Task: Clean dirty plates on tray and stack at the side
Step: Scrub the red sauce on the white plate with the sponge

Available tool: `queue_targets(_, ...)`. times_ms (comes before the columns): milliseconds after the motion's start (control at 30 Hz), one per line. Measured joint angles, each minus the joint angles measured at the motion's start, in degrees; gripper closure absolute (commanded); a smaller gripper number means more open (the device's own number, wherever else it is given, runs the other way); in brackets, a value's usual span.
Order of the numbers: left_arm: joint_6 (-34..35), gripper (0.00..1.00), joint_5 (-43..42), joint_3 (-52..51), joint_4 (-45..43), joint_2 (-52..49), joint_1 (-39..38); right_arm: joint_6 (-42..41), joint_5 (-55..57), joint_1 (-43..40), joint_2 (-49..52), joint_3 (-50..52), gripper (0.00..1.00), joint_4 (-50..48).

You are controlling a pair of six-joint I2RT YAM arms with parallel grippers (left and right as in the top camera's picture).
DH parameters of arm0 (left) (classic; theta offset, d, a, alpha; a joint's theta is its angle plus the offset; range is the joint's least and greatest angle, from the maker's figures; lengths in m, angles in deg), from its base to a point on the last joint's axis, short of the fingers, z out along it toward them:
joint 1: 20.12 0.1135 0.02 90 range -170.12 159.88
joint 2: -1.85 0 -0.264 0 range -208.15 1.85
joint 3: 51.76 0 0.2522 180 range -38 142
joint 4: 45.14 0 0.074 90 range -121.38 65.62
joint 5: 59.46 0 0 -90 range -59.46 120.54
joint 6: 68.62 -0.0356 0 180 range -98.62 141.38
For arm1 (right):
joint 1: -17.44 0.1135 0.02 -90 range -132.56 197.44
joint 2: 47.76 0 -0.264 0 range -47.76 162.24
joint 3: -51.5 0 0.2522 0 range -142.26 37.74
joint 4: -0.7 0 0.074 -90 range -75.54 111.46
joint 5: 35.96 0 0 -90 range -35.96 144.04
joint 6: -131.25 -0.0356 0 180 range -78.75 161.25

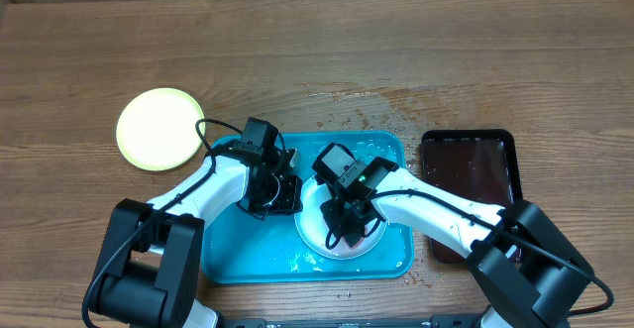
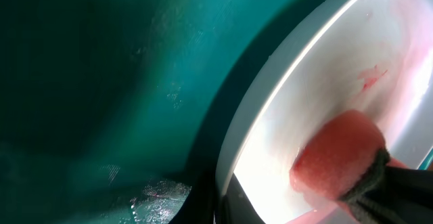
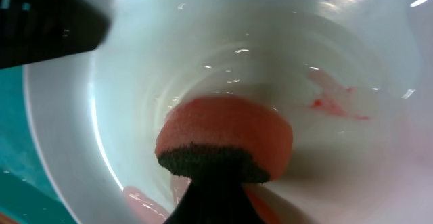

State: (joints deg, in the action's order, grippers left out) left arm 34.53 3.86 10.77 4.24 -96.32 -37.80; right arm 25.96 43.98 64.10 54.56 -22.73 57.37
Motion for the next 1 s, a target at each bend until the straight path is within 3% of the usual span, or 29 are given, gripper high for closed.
queue_targets(533,0.7,0.96,-1.9,0.0,-0.5,-0.3,-0.6,-11.5,-2.6,-13.8,0.5,0.0,0.96,-9.7)
queue_targets(1000,1.9,0.96,-3.1,-0.3,-1.0,-0.5,-1.1,-5.3,-0.1,-13.3,2.4,-2.7,0.96,4.9)
